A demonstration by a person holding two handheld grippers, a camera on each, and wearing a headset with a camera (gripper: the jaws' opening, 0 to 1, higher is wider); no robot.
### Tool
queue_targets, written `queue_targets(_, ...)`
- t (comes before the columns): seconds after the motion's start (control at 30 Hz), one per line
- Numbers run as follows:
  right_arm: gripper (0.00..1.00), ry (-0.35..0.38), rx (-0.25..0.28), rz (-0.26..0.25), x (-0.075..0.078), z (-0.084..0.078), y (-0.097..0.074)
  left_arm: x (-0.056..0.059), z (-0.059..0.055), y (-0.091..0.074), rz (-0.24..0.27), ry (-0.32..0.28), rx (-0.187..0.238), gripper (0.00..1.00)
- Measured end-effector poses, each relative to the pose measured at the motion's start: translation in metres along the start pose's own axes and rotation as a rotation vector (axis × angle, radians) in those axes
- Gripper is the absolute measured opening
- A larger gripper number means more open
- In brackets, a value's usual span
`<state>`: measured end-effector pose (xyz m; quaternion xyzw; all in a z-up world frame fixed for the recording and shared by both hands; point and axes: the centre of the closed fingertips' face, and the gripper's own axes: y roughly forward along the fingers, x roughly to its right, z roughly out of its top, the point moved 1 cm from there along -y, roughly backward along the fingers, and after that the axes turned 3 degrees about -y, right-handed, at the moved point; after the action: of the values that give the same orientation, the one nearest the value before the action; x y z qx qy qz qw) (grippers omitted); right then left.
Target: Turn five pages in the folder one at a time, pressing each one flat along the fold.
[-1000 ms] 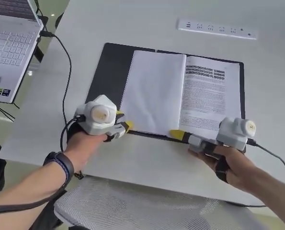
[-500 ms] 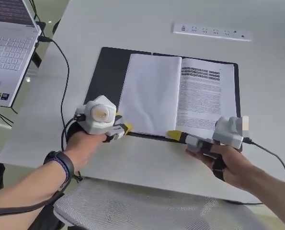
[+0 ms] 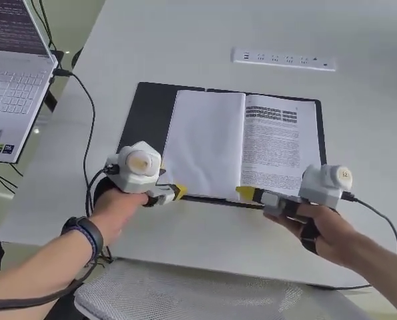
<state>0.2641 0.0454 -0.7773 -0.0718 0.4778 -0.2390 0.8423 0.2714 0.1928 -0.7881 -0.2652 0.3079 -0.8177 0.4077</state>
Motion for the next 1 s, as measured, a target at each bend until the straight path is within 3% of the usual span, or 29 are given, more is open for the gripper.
queue_targets(0.3,0.23,-0.123,0.051,-0.082,0.007,0.027,-0.032,0.003,0.006,-0.015,-0.003,0.025,0.015,0.46)
queue_targets(0.37,0.25,-0.156,0.058,-0.111,0.023,0.029,-0.047,0.002,0.009,-0.019,-0.002,0.028,0.025,0.47)
queue_targets(0.63,0.33,-0.310,0.060,-0.221,0.030,0.048,-0.091,0.005,0.022,-0.037,-0.015,0.068,0.057,0.52)
queue_targets(1.0,0.50,-0.495,0.033,-0.309,0.012,0.056,-0.133,0.011,0.037,-0.062,-0.028,0.094,0.113,0.61)
